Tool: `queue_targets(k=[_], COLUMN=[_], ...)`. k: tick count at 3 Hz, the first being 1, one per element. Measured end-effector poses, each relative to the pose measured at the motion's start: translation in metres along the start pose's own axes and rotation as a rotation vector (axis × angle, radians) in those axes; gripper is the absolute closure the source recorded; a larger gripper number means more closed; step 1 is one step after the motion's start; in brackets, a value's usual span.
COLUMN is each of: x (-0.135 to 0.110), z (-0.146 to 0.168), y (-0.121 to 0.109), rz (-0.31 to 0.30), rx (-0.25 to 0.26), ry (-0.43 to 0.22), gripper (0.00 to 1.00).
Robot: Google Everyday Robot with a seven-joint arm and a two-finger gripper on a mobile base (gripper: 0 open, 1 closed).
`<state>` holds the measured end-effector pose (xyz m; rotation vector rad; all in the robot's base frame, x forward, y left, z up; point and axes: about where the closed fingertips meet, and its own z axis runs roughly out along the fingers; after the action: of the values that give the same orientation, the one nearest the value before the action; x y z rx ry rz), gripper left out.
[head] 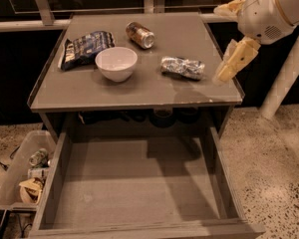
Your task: Place redbull can into top drawer
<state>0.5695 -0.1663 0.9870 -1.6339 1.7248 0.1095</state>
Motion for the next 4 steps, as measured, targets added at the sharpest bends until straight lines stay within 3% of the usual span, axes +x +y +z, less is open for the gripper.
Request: queue_targets(k=[1, 4], x=[0.0, 0.004], z=[0.0, 0.109], y=[0.0, -0.042], rz=[-0.001, 0.01], rx=[0.0, -0.131], ry=[0.0, -0.027], gripper=[0.0, 0.0])
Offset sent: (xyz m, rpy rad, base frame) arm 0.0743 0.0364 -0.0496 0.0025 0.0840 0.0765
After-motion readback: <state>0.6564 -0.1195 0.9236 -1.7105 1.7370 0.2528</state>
